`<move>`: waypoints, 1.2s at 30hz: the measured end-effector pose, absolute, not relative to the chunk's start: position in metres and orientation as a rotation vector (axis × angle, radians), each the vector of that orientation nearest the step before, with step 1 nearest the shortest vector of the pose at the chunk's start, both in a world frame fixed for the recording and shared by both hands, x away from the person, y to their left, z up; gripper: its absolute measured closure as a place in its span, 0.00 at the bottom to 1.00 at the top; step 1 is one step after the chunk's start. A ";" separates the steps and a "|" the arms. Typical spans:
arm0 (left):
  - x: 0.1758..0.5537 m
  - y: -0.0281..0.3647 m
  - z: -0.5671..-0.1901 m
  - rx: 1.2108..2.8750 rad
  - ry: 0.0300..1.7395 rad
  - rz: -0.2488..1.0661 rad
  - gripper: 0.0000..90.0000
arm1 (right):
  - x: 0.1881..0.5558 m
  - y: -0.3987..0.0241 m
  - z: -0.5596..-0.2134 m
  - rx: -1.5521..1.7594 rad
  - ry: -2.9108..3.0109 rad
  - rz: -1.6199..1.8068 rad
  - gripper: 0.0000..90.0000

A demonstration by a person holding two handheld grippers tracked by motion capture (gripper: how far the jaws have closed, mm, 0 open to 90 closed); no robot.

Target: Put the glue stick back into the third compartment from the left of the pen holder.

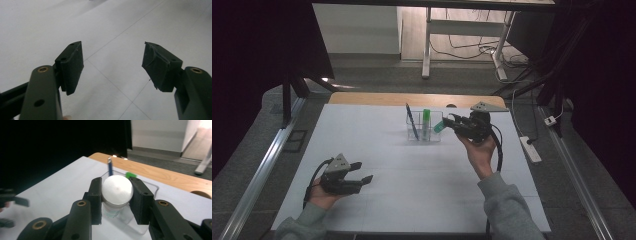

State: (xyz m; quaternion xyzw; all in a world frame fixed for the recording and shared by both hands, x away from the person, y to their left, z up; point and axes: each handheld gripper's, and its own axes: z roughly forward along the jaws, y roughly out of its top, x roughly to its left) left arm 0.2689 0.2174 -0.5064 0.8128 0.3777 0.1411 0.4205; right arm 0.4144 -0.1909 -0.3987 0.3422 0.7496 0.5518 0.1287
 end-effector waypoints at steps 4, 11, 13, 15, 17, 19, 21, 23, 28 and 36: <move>0.269 0.219 -0.507 2.037 0.953 0.354 0.37 | 0.432 -0.190 -0.399 1.042 2.158 1.572 0.72; 0.270 0.220 -0.509 2.039 0.958 0.347 0.36 | 0.458 -0.182 -0.403 1.102 2.147 1.509 0.72; 0.270 0.220 -0.509 2.041 0.957 0.346 0.36 | 0.463 -0.178 -0.405 1.107 2.154 1.483 0.71; 0.270 0.219 -0.509 2.045 0.952 0.346 0.36 | 0.467 -0.174 -0.408 1.104 2.165 1.451 0.71; 0.270 0.219 -0.509 2.048 0.949 0.345 0.36 | 0.471 -0.169 -0.412 1.104 2.171 1.405 0.71; 0.270 0.219 -0.509 2.049 0.949 0.345 0.36 | 0.475 -0.167 -0.417 1.112 2.183 1.387 0.71; 0.270 0.220 -0.510 2.048 0.950 0.343 0.36 | 0.476 -0.165 -0.421 1.112 2.197 1.388 0.67; 0.271 0.221 -0.510 2.044 0.955 0.342 0.36 | 0.475 -0.166 -0.421 1.114 2.191 1.397 0.61; 0.271 0.221 -0.510 2.041 0.957 0.341 0.36 | 0.466 -0.173 -0.421 1.092 2.187 1.419 0.55; 0.271 0.221 -0.510 2.041 0.961 0.340 0.36 | 0.445 -0.190 -0.427 1.057 2.207 1.443 0.52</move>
